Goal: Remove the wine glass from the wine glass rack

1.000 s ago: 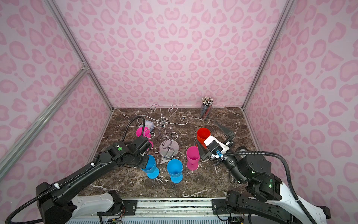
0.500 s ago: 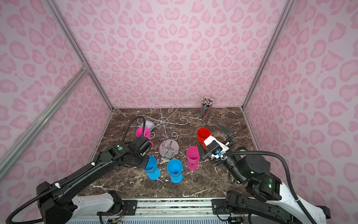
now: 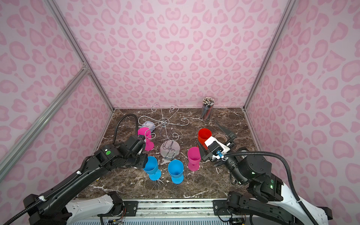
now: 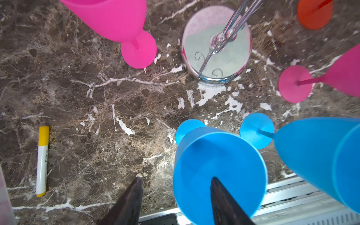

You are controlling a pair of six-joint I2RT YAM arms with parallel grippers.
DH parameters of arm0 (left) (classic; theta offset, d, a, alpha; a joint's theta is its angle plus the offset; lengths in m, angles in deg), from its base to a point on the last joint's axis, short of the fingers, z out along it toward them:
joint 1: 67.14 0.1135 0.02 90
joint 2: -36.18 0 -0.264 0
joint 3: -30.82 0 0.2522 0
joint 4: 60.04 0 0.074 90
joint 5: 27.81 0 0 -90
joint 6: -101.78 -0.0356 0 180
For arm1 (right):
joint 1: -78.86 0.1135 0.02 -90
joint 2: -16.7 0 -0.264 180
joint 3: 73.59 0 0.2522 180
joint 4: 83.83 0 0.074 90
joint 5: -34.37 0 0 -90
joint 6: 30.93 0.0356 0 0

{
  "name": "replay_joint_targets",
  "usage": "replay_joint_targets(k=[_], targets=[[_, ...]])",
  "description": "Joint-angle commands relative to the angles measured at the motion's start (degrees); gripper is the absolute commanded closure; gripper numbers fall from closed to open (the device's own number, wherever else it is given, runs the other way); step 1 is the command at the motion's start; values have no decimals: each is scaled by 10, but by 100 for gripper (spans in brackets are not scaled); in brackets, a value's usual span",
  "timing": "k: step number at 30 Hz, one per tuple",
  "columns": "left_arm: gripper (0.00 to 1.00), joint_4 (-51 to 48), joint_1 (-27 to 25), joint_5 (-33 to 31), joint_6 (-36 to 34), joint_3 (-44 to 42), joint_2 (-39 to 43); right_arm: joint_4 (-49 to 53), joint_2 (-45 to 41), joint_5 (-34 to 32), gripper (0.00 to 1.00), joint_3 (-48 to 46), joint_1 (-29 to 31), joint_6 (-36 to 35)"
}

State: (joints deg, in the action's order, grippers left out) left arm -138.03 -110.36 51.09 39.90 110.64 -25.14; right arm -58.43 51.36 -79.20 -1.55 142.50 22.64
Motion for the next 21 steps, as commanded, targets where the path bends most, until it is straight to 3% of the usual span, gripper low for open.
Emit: replay_joint_targets(k=[1, 5, 11, 15, 19, 21], targets=[[38, 11, 1, -14, -1, 20, 32, -9, 0, -4, 1, 1, 0, 0], [36, 65, 1, -46, -37, 16, 96, -16, 1, -6, 1, -1, 0, -4], [31, 178, 1, -185, -77, -21, 203, -31, 14, -42, 1, -3, 0, -7], [18, 314, 1, -274, -128, -92, 278, -54, 33, -81, 1, -12, -11, 1], [0, 415, 1, -392, -183, -155, 316, -44, 57, -68, 1, -11, -88, 45], [4, 432, 1, -423, -200, -161, 316, -35, 65, -28, 1, -12, -153, 90]])
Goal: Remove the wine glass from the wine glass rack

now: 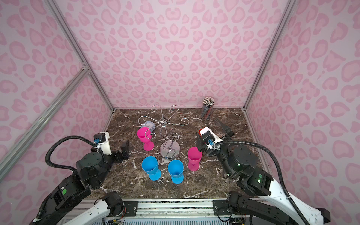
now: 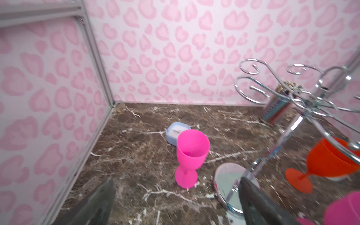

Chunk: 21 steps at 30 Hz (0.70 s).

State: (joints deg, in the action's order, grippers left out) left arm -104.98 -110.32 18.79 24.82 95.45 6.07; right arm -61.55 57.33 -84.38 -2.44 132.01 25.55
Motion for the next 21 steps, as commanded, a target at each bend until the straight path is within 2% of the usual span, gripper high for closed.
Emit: replay_joint_targets(k=[1, 5, 6, 9, 12, 14, 18, 21], targets=[[3, 102, 1, -107, -55, -6, 0, -3, 8, 46, 1, -6, -86, 86], [3, 149, 12, -157, -90, -28, -9, -31, 15, 104, 1, -36, -221, 182], [3, 171, 25, -152, -102, -44, -8, -39, 18, 112, 1, -44, -251, 203], [3, 188, 87, -100, -84, -77, -10, -57, 31, 136, 1, -73, -330, 249], [3, 195, 175, -87, -27, -115, -26, -75, 43, 161, 1, -115, -409, 301], [3, 204, 248, -36, 8, -147, -43, -103, 48, 163, 1, -158, -458, 337], [3, 252, 405, 118, 95, -219, -126, -178, 67, 180, 1, -267, -550, 417], [3, 317, 453, 158, 111, -249, -203, -242, 102, 191, 1, -340, -569, 424]])
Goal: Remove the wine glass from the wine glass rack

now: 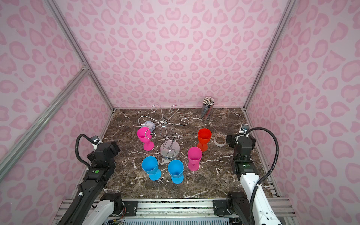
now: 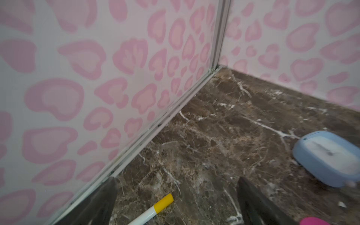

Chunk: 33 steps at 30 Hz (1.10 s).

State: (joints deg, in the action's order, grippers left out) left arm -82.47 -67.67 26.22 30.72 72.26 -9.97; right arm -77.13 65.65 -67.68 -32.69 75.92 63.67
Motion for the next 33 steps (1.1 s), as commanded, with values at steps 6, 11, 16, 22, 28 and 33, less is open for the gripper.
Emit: replay_joint_targets(k=[6, 11, 16, 22, 28, 33], targets=[[3, 271, 30, 130, 1, -46, -148, -178, 107, 31, 1, -101, -8, 42], [3, 364, 31, 158, -67, -48, -229, -294, 205, 49, 1, -110, -8, 34], [3, 451, 30, 225, -115, -51, -287, -356, 288, 36, 1, -70, -6, 43], [3, 539, 27, 237, -113, -42, -351, -445, 381, 46, 1, -56, 40, -32], [2, 668, 11, 259, -141, -96, -381, -485, 395, -13, 1, -75, 53, -21], [3, 639, 8, 253, -143, -86, -382, -473, 392, -10, 1, -71, 51, -20]])
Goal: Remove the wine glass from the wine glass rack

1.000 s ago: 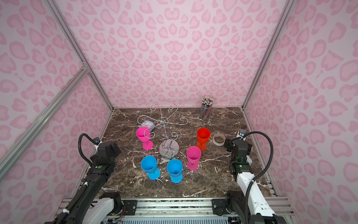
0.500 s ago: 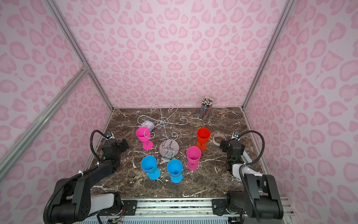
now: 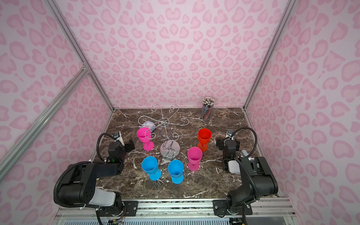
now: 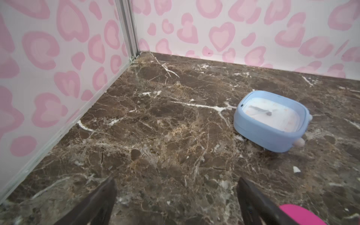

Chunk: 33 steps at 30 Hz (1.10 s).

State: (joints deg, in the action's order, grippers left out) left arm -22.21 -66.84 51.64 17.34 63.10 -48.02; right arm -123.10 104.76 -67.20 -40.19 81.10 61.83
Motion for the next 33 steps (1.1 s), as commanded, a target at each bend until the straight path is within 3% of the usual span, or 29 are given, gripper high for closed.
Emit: replay_joint_targets(k=[1, 33], targets=[[2, 48, 0, -1, -9, 4, -5, -10, 0, -12, 1, 5, -1, -1], [2, 39, -1, -2, -10, 6, -3, -18, -2, -12, 1, 0, -2, -3]])
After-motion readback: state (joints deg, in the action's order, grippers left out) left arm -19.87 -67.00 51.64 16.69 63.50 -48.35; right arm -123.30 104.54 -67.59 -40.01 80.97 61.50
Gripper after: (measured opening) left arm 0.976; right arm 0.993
